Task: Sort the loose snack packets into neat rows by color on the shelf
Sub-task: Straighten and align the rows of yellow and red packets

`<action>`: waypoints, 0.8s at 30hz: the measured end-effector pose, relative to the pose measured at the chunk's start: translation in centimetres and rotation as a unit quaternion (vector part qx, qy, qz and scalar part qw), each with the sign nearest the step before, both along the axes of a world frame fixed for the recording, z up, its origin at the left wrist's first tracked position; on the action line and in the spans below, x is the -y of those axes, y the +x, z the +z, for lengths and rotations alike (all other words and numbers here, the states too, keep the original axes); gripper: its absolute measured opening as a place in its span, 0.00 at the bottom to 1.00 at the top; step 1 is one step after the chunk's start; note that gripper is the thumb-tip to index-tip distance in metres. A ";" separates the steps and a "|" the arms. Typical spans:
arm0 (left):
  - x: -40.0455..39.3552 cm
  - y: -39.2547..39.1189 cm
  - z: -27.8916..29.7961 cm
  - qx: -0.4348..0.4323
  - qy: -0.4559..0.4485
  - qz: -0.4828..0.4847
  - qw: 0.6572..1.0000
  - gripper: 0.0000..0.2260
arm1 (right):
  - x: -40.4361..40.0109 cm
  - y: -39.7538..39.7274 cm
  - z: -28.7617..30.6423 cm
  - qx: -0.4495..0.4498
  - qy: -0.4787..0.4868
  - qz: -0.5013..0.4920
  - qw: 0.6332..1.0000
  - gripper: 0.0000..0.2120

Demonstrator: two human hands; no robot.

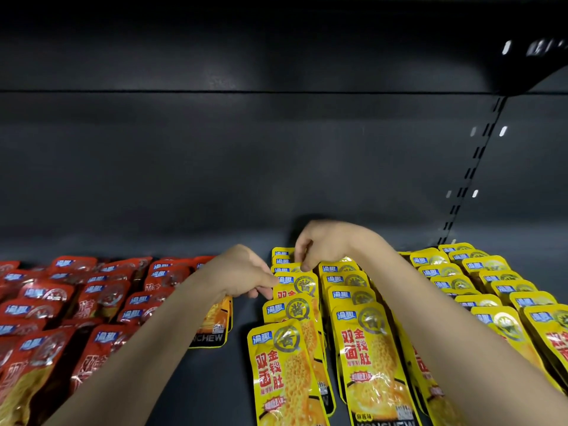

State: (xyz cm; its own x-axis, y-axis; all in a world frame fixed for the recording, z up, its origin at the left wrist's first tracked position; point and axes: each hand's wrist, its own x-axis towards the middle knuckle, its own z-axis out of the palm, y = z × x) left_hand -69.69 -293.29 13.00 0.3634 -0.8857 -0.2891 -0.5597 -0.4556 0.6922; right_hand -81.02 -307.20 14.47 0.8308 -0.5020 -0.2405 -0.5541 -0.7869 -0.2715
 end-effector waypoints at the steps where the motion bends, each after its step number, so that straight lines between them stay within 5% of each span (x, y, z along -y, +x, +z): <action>1: 0.0 0.0 0.0 0.000 0.001 -0.001 1.000 0.04 | 0.0 -0.1 0.1 -0.001 0.000 0.000 1.000 0.08; 9: -0.3 0.4 -0.2 -0.022 0.028 -0.002 0.999 0.05 | 1.0 0.2 0.4 0.028 -0.052 -0.068 0.996 0.11; 24: -1.1 -0.6 -0.3 -0.049 0.090 -0.016 0.995 0.10 | 0.3 1.4 0.4 -0.007 -0.053 -0.037 0.998 0.11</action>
State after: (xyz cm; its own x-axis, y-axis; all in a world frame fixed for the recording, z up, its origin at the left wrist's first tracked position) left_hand -70.29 -292.20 12.70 0.2991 -0.8271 -0.4759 -0.5093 -0.5601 0.6533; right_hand -79.67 -307.47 14.83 0.7880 -0.5845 -0.1933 -0.6141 -0.7682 -0.1808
